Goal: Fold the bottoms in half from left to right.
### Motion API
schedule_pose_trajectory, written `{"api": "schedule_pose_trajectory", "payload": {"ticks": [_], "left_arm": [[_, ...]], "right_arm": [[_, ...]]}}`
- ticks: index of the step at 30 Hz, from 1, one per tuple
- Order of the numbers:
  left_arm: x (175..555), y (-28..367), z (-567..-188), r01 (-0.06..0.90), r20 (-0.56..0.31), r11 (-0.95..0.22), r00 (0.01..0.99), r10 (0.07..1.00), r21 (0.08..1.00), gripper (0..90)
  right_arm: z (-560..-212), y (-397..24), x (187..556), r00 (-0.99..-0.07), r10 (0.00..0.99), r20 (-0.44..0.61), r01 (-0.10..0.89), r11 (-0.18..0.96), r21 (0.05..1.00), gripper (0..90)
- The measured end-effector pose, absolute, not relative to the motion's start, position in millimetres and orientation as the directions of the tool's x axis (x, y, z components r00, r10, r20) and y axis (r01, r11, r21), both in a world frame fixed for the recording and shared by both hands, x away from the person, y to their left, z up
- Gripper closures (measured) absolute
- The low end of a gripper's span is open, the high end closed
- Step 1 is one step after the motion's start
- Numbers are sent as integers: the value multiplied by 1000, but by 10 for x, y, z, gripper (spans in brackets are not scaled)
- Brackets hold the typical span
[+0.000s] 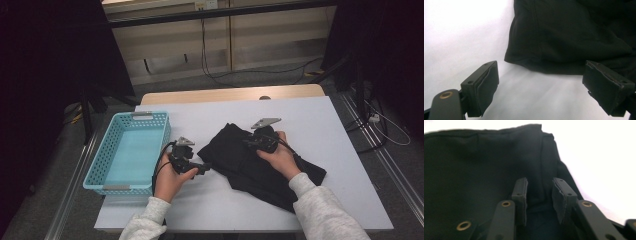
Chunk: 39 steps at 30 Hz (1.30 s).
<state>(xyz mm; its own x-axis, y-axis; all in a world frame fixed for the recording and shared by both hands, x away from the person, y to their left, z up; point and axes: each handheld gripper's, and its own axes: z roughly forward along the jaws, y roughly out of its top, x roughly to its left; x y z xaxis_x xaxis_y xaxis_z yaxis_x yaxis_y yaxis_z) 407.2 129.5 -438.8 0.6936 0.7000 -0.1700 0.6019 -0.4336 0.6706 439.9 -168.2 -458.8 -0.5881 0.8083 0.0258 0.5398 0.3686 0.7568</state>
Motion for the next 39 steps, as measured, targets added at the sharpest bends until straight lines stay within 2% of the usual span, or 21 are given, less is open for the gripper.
{"api": "schedule_pose_trajectory", "payload": {"ticks": [3,5,11,21,39], "left_arm": [[4075,1305,-4400,604,-173,-429,691,702,671,139],[4078,1313,-4401,607,-174,-428,688,704,669,140],[4079,1312,-4381,601,-170,-430,693,701,674,141],[4085,1308,-4378,601,-173,-428,693,700,675,141],[4093,1307,-4321,591,-177,-426,703,689,685,131]], "right_arm": [[-4594,-1680,4418,-599,799,46,543,363,757,823],[-4563,-1685,4423,-603,796,49,543,365,756,843],[-4411,-1839,4396,-570,814,108,568,296,768,843],[-4412,-2008,4312,-557,821,123,597,294,747,844],[-4366,-2045,4211,-565,814,134,597,290,748,844]]}}
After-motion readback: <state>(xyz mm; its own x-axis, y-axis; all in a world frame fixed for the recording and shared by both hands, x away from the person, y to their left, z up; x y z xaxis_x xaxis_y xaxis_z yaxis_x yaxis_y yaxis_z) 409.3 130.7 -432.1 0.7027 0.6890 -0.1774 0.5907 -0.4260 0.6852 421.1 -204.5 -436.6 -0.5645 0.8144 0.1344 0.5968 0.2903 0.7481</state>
